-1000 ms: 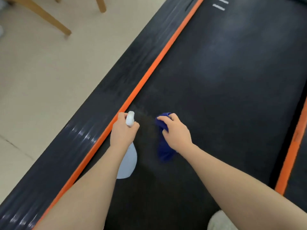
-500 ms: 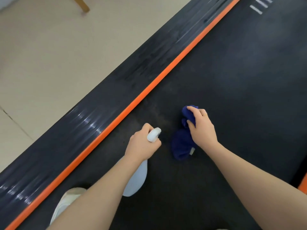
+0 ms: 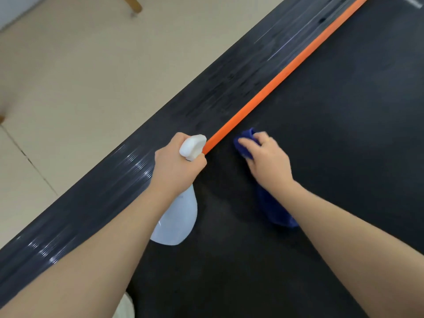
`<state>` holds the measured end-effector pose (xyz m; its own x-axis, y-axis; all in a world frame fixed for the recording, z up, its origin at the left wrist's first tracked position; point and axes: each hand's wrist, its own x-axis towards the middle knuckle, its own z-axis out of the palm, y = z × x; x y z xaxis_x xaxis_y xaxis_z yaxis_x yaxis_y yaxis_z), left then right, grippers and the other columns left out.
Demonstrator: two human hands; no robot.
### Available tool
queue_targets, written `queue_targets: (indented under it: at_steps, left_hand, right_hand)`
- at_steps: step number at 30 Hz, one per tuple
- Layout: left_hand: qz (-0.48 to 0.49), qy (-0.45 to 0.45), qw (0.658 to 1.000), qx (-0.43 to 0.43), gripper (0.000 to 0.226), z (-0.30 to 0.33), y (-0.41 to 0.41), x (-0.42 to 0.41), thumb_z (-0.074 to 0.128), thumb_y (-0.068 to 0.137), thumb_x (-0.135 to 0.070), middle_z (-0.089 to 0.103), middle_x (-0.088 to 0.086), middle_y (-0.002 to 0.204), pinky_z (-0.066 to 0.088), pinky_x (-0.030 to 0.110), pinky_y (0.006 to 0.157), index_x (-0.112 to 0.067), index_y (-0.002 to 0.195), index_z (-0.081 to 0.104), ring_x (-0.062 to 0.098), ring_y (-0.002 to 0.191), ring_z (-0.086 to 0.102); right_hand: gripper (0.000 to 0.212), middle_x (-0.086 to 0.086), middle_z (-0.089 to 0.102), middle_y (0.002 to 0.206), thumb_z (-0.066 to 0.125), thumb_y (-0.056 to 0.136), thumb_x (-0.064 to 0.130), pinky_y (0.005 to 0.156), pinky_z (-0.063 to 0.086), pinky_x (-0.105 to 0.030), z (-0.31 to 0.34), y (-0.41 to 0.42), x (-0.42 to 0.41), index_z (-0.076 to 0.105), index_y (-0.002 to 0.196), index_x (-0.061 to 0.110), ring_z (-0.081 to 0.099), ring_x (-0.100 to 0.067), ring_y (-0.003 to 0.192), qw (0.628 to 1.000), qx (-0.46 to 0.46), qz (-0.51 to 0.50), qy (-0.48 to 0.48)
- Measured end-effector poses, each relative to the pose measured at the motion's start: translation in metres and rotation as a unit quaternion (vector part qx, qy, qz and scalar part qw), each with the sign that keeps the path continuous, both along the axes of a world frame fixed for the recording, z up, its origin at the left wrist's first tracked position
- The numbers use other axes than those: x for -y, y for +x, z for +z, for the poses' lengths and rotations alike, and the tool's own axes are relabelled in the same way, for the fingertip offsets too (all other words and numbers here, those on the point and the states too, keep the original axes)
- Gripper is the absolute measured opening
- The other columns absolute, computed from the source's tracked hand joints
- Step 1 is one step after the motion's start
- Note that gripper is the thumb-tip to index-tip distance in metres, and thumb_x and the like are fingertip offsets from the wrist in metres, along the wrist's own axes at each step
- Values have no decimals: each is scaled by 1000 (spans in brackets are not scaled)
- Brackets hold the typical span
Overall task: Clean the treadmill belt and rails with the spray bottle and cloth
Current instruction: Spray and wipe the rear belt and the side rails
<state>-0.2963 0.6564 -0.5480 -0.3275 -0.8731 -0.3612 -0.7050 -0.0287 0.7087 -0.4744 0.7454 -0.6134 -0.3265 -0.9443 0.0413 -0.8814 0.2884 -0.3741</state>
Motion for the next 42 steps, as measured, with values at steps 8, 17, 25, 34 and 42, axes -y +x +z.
queue_targets:
  at_steps: [8, 17, 25, 34, 42]
  left_hand:
    - [-25, 9, 999, 27, 21, 0, -10, 5, 62, 78, -25, 55, -9, 83, 43, 30, 66, -17, 96, 53, 20, 87, 56]
    - [-45, 30, 998, 10, 18, 0, -7, 12, 63, 81, -16, 54, -8, 84, 39, 21, 58, -17, 96, 52, 7, 74, 52]
    - [-54, 44, 998, 6, 20, -4, -4, 14, 63, 80, -20, 55, -9, 86, 41, 27, 60, -21, 96, 51, 13, 81, 54]
    - [-42, 51, 998, 8, 19, 1, -6, 13, 62, 79, -20, 57, -6, 86, 39, 26, 58, -20, 94, 51, 17, 82, 55]
    - [-51, 45, 998, 8, 23, 2, -6, 12, 63, 79, -19, 59, 0, 91, 42, 28, 61, -16, 98, 52, 20, 83, 56]
  right_hand:
    - [43, -12, 42, 131, 55, 89, 15, 80, 43, -38, 12, 33, 26, 50, 132, 16, 51, -32, 104, 993, 73, -68, 69]
    - [41, -14, 49, 126, 61, 87, 15, 73, 46, -40, 3, 28, 31, 56, 127, 13, 53, -32, 100, 988, 59, -138, 48]
    - [36, -9, 44, 125, 53, 90, 18, 75, 39, -36, 9, -6, 41, 54, 126, 18, 51, -32, 101, 957, 52, -277, 62]
    - [38, -12, 51, 116, 61, 83, 11, 77, 49, -40, 2, 19, 24, 60, 121, 15, 53, -33, 98, 997, 59, -44, 36]
    - [39, -11, 47, 123, 60, 85, 14, 79, 45, -39, 8, 38, 15, 57, 124, 14, 55, -32, 97, 992, 102, -31, 63]
